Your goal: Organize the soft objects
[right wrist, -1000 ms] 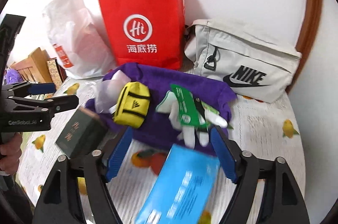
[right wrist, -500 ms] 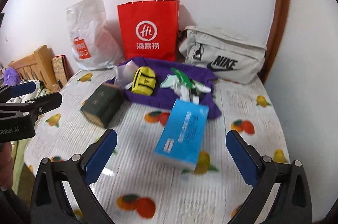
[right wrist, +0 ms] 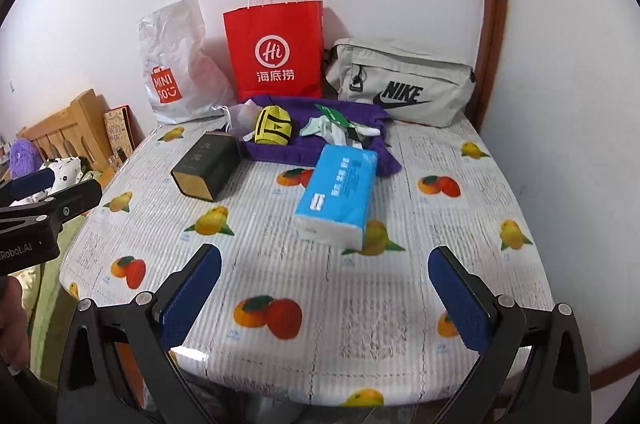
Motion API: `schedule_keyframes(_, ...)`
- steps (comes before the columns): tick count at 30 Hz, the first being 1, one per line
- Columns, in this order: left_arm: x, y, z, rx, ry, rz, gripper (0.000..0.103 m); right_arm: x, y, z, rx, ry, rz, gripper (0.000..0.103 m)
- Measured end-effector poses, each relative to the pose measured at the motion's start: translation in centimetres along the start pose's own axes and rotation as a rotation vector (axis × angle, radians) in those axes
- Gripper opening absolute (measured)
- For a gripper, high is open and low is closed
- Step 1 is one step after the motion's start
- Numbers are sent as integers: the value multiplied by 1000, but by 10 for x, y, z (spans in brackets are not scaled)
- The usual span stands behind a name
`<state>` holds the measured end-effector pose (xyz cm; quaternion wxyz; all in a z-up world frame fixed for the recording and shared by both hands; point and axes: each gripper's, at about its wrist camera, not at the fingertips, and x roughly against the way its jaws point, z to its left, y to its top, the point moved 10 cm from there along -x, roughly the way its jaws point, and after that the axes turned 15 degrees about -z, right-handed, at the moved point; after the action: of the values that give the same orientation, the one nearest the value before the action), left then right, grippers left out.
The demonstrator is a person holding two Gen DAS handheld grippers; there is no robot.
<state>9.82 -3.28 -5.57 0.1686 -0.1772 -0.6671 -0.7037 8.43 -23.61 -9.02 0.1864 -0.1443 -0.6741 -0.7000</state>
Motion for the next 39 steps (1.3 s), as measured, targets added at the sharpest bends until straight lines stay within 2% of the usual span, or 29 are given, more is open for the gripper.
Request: schedule_keyframes(39,8,-9,-5,-1,7,6,96,20,-4,-12,-16,-31,-27,102)
